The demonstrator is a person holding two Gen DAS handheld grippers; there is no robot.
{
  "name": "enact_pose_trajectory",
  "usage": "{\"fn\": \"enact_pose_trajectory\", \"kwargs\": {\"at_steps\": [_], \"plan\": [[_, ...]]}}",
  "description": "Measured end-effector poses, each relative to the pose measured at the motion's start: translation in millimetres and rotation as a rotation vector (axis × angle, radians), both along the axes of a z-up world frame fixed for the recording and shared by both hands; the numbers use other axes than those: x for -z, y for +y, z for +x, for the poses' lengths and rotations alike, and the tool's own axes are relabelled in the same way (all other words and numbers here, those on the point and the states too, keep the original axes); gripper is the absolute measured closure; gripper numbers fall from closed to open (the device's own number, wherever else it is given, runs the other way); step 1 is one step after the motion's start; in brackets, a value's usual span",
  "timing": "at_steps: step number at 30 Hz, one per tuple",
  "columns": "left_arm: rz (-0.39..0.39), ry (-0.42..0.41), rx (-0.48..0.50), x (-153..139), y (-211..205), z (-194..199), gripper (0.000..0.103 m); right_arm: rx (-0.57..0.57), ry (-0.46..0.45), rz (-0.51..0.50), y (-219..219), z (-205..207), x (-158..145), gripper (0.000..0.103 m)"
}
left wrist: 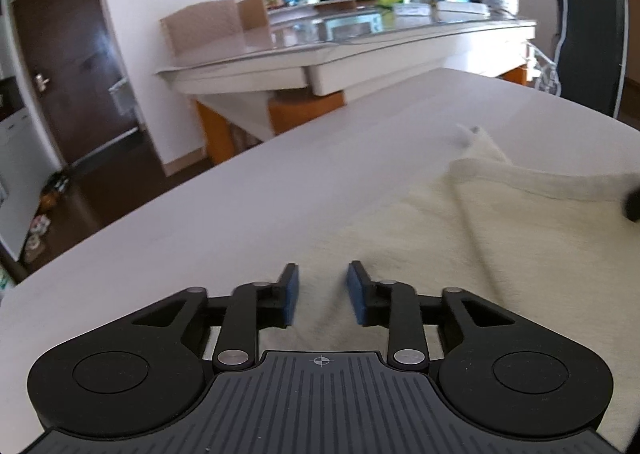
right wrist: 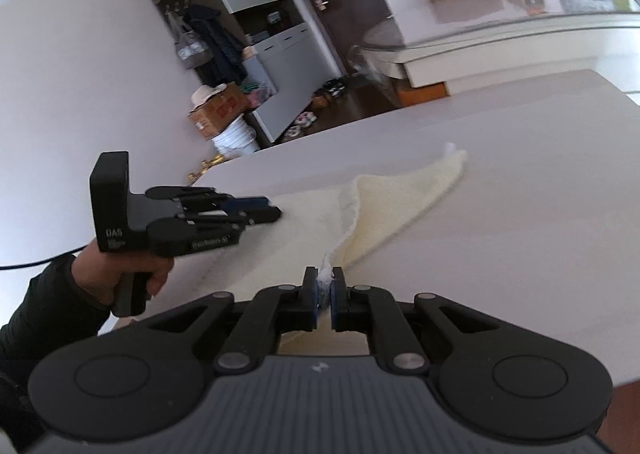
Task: Fold towel
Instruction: 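Open the left gripper and pull the towel open with the right gripper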
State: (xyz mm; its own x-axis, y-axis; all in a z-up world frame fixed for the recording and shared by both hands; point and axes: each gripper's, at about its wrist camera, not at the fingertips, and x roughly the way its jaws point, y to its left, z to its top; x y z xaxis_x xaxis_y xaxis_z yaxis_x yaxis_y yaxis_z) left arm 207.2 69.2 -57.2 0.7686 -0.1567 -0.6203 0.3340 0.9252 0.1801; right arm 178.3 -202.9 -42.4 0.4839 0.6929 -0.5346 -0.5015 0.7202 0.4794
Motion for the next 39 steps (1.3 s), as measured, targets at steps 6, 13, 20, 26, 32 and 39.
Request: {"fn": "enact_pose_trajectory", "kwargs": {"at_steps": [6, 13, 20, 26, 32, 39], "plan": [[0.046, -0.028, -0.07, 2.1, 8.0, 29.3, 0.071, 0.023, 0.003, 0.0, -9.2, 4.7, 5.8, 0.096], [0.083, -0.037, -0.114, 1.4, 15.8, 59.5, 0.071, 0.035, 0.022, -0.009, -14.7, 6.0, 13.7, 0.096], [0.092, -0.045, -0.126, 1.1, 17.2, 54.3, 0.069, 0.057, 0.055, 0.007, -26.8, 2.2, 15.4, 0.096], [0.035, -0.08, -0.115, -14.1, 24.6, 24.2, 0.051, 0.068, 0.059, -0.004, -24.4, -4.6, 17.0, 0.096], [0.0, -0.083, 0.0, -29.3, 33.4, -41.8, 0.045, 0.086, 0.062, -0.003, -24.4, -6.8, 19.3, 0.092], [-0.008, -0.063, 0.193, -33.7, 43.8, -112.2, 0.045, 0.104, 0.065, 0.006, -24.9, -12.4, 20.2, 0.088]]}}
